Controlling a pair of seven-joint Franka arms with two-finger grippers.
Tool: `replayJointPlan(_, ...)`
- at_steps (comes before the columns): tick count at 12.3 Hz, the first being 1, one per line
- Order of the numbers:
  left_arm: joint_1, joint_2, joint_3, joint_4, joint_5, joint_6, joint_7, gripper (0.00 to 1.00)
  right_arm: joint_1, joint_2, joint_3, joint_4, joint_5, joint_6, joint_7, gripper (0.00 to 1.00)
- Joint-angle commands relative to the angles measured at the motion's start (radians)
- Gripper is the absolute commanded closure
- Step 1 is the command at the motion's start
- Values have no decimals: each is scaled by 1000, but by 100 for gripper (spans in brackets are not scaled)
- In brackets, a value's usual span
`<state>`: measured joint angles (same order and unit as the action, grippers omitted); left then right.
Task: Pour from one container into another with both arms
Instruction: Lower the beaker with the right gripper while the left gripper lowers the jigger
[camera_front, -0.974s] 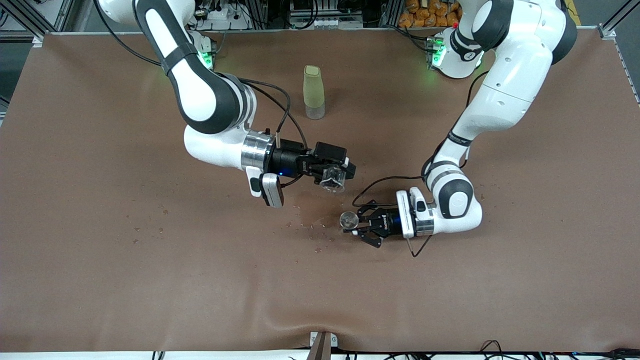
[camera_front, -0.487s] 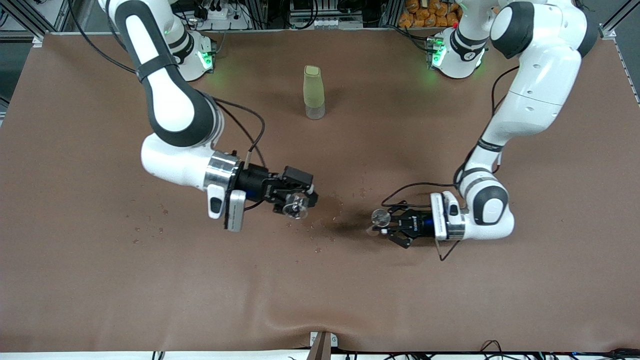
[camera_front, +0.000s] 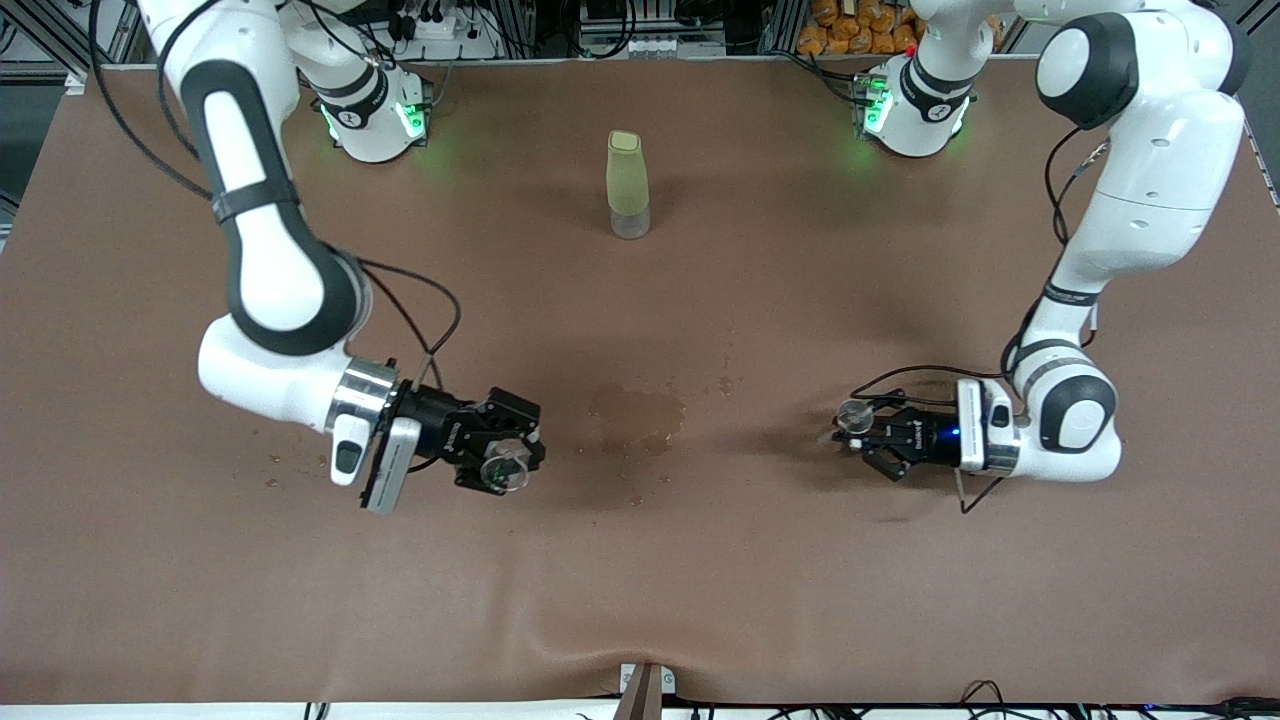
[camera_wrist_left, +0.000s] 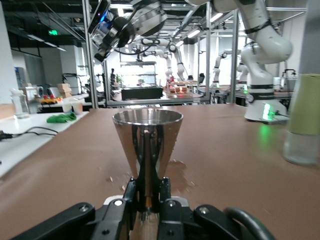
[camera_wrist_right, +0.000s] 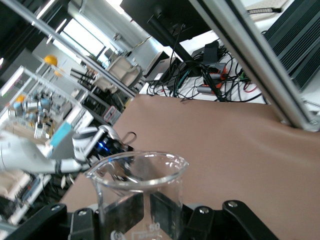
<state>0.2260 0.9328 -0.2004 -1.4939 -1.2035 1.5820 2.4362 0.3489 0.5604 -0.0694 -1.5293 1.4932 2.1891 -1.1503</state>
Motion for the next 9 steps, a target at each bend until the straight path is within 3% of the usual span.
replayJointPlan(1, 88, 11, -10, 1, 117, -68, -12, 100, -121, 64, 16, 2, -19, -138, -205, 100)
replayJointPlan(4, 168, 72, -8, 10, 162, -74, 0, 100, -250, 133, 16, 0, -92, -268, -432, 100)
replayJointPlan(7, 219, 75, -8, 7, 243, -86, 20, 100, -384, 199, 16, 0, -229, -321, -645, 100)
replayJointPlan(9, 237, 83, -7, 7, 262, -103, 15, 100, -462, 245, 16, 5, -246, -385, -774, 100)
